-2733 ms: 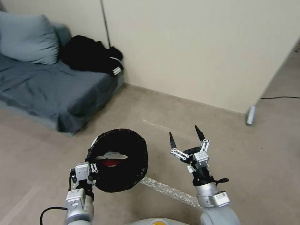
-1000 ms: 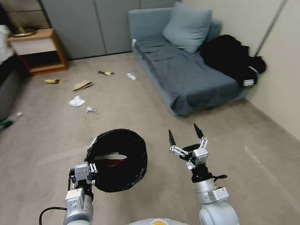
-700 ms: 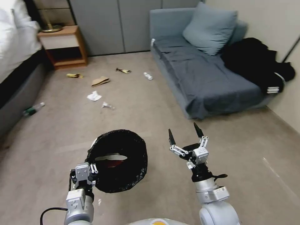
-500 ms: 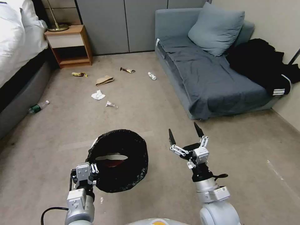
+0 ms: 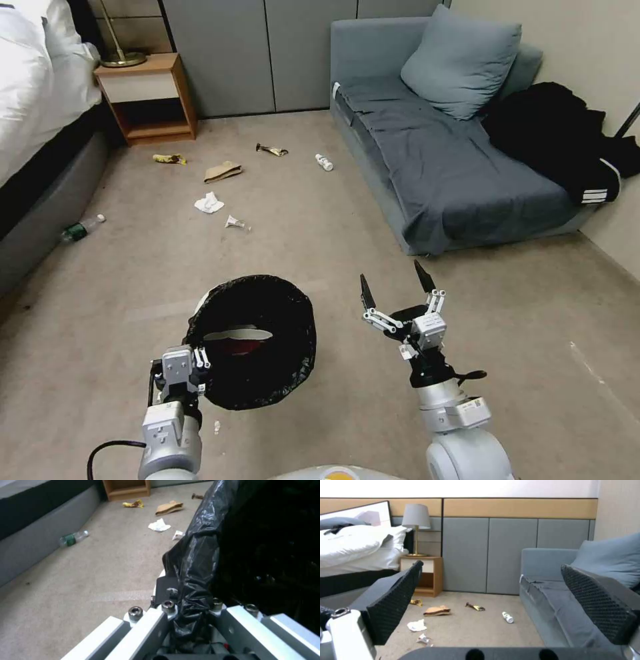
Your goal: Pick up the trash bin, then pick up the garbage from the floor and place it into the trash bin.
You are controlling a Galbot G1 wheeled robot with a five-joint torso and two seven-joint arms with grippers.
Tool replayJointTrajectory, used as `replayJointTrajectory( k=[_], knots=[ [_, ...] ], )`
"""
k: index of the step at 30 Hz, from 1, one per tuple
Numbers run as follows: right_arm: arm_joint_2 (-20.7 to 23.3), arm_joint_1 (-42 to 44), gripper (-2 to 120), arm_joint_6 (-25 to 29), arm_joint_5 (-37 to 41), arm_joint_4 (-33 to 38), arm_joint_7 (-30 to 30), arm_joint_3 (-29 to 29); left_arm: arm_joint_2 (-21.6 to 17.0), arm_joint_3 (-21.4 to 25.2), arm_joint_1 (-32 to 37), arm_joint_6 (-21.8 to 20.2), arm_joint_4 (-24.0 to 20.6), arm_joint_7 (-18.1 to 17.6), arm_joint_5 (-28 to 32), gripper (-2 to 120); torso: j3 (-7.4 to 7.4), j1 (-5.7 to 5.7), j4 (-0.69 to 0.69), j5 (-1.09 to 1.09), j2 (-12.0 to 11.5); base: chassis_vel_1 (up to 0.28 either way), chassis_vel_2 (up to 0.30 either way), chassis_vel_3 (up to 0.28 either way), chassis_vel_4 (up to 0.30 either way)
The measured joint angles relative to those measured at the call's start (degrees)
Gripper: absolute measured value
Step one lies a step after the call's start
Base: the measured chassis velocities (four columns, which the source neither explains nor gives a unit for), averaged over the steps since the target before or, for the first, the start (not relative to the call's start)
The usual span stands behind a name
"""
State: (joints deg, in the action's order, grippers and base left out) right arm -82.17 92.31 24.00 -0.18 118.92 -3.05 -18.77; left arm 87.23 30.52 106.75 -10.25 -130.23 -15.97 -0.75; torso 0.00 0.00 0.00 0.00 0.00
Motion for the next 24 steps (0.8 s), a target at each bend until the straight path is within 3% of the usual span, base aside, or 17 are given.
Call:
replayJointTrajectory(
  k=[14, 24],
  knots=[
    [-0.24, 0.01, 100, 0.33, -0.05, -0.26, -0.30, -0.31, 0.11, 0.02, 0.06, 0.00, 0.04, -0.01, -0.02, 0, -0.01, 0.00, 0.00, 0.00, 0.00, -0.014, 0.018, 0.021, -0.017],
    [-0.17, 0.34, 100, 0.64, -0.10, -0.23, -0.44, -0.40, 0.11, 0.03, 0.22, 0.14, 0.05, -0.05, -0.02, 0, 0.00, 0.00, 0.01, 0.00, 0.00, -0.185, 0.169, 0.181, -0.180]
  ],
)
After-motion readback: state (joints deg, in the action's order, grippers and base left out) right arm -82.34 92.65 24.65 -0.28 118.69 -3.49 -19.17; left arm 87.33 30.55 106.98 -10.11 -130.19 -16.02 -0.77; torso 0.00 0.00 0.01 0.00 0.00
